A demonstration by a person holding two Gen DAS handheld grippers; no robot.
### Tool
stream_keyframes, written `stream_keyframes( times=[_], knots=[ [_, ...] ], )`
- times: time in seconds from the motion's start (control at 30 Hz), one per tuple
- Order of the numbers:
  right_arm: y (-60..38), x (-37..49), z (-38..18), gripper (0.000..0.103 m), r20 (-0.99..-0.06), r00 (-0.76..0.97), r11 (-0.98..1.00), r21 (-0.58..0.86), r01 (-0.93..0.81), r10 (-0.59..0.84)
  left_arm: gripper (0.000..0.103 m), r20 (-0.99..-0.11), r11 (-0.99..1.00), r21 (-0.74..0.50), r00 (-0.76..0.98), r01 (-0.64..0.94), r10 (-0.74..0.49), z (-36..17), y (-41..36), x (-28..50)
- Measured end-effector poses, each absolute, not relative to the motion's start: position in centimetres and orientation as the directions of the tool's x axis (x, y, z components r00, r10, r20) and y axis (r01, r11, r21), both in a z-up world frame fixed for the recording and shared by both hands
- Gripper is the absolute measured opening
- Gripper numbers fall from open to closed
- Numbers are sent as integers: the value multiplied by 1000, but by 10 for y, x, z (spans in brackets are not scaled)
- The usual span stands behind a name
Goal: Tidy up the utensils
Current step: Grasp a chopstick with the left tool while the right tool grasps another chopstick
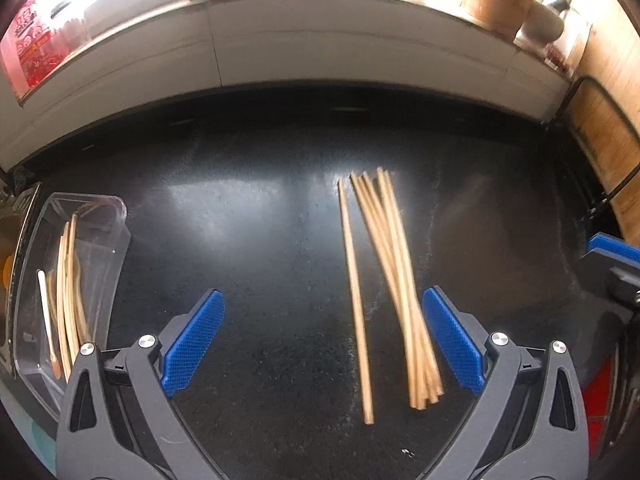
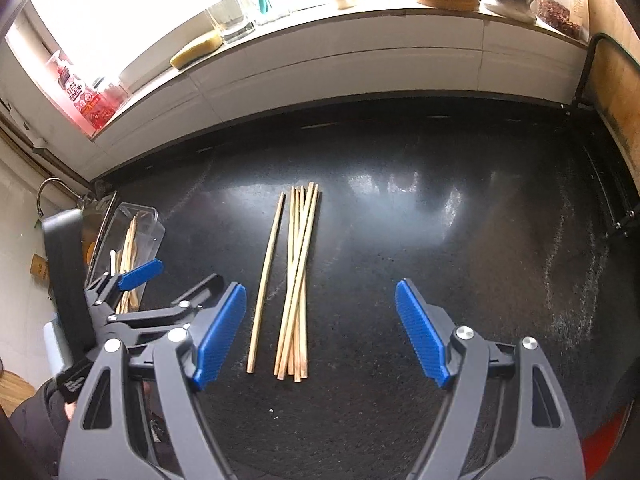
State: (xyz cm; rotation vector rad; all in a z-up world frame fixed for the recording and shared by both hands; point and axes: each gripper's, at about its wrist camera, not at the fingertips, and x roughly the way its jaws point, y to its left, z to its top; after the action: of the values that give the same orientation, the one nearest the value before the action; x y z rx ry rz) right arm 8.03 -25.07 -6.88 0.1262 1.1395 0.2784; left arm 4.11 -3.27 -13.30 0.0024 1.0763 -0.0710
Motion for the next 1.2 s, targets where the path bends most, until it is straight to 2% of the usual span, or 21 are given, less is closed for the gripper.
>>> stream_keyframes(
  times=[0.2,0.5,0.67,0.73,0.77,0.83,0.97,1.1,1.2],
  knots=[
    [-239,97,-109,76,-898,347,959,224,-171,272,97,-892,996,31,451,83,-9,-174,-36,60],
    [-214,126,-175,71,-937,251,963,203,-177,244,97,-898,991,39,439,129,-22,-210,-23,73],
    [-204,134,-192,70,-950,211,964,194,-184,231,97,-893,990,-14,444,138,-74,-214,-15,76],
    [-200,137,-194,65,-953,220,966,167,-195,209,97,-890,989,-25,447,145,-88,-216,-14,78],
    [-200,137,-195,65,-953,220,966,163,-203,207,97,-888,988,-25,451,153,-92,-216,-15,78],
    [-200,137,-194,57,-955,218,965,156,-209,201,97,-886,987,-25,454,159,-95,-215,-18,77],
    [-198,136,-196,57,-964,235,969,64,-239,122,97,-888,983,0,452,182,-84,-218,-21,78],
    [-203,135,-195,56,-965,231,966,65,-249,124,97,-883,981,31,466,193,-63,-221,-25,74],
    [-205,131,-195,49,-961,250,966,49,-255,115,97,-877,982,32,476,185,-61,-222,-26,74]
  ],
)
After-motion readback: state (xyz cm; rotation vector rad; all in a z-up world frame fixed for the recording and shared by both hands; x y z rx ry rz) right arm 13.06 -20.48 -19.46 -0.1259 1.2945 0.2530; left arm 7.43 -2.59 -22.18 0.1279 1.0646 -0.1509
